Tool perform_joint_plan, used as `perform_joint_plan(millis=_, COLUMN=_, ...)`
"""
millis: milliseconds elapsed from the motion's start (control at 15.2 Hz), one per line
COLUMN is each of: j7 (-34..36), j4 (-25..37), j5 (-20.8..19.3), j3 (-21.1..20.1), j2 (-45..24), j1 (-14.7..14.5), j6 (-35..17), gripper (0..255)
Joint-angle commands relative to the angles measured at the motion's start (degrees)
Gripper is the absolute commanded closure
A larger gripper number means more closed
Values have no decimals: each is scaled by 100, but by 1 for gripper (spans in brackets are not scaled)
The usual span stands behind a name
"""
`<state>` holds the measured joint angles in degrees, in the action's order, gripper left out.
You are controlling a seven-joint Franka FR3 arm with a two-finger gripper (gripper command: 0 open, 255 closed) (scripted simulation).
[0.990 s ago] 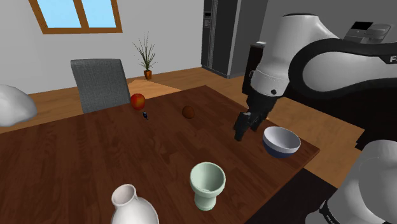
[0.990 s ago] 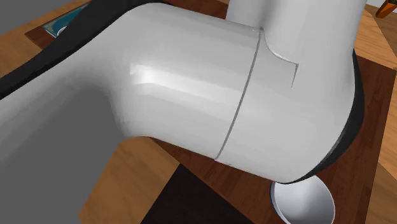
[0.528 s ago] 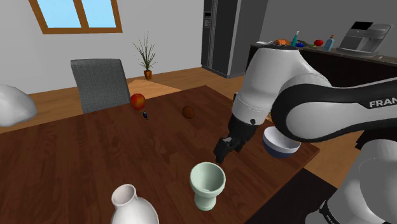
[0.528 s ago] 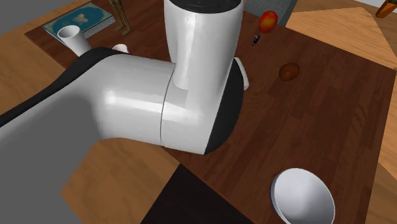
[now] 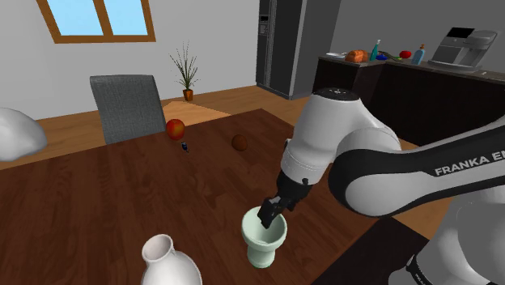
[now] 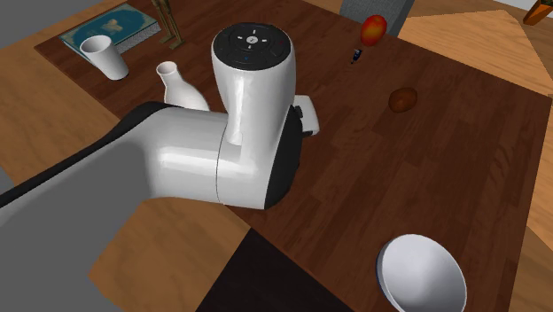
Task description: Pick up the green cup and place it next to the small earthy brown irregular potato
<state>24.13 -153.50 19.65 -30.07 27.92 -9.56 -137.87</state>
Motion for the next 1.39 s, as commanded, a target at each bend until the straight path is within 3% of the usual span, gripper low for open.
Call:
perform_joint_plan(millis=0, j7=18, j4=-64, j5=0, j3=-72, j2=-166, j1=24, j6=-234, gripper=0)
perform_joint_plan(millis=594, j7=24, j4=-76, j5=-4, j3=-90, j2=-212, j1=33, j6=-292, gripper=0)
perform_joint_plan(millis=660, j7=24, j4=-76, j5=-4, j3=-90, j2=-212, j1=33, j6=-292, gripper=255)
perform_joint_plan(millis=1320, j7=20, j4=-39, j5=-6, j3=-64, j2=-149, j1=26, j6=-192, gripper=255)
